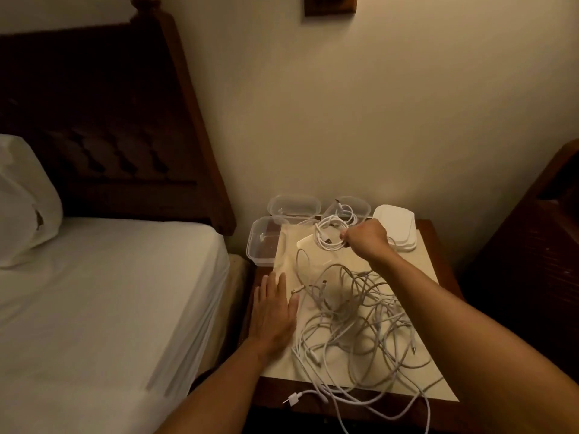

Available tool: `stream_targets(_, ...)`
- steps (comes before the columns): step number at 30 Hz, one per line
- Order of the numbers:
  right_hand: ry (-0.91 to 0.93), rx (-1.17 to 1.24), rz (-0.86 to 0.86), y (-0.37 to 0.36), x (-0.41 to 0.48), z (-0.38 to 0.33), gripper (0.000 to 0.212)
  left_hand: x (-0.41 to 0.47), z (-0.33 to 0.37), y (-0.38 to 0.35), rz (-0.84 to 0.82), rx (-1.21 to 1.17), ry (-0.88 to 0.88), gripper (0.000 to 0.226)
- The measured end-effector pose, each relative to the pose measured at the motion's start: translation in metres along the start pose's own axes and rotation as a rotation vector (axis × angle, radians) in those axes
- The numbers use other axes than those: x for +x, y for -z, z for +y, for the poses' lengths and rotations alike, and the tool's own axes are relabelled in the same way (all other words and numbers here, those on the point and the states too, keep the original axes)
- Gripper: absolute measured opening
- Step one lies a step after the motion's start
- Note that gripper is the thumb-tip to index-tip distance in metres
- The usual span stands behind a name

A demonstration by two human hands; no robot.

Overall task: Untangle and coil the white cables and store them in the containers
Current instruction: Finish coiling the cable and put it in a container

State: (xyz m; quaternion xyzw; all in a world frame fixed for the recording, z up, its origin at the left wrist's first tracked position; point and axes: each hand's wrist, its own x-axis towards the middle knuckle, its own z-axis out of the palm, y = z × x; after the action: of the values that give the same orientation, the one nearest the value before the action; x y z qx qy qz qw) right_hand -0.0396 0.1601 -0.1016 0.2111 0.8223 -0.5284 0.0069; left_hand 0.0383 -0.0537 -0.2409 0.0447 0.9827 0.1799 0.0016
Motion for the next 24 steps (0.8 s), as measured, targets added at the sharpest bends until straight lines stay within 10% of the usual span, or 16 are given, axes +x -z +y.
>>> stream_targets(24, 0.279, -0.74, -0.013, -0.099, 0.077, 0.019, 0.027, 0.007, -0.009, -0.024, -0.08, 0.2, -0.061, 0.072)
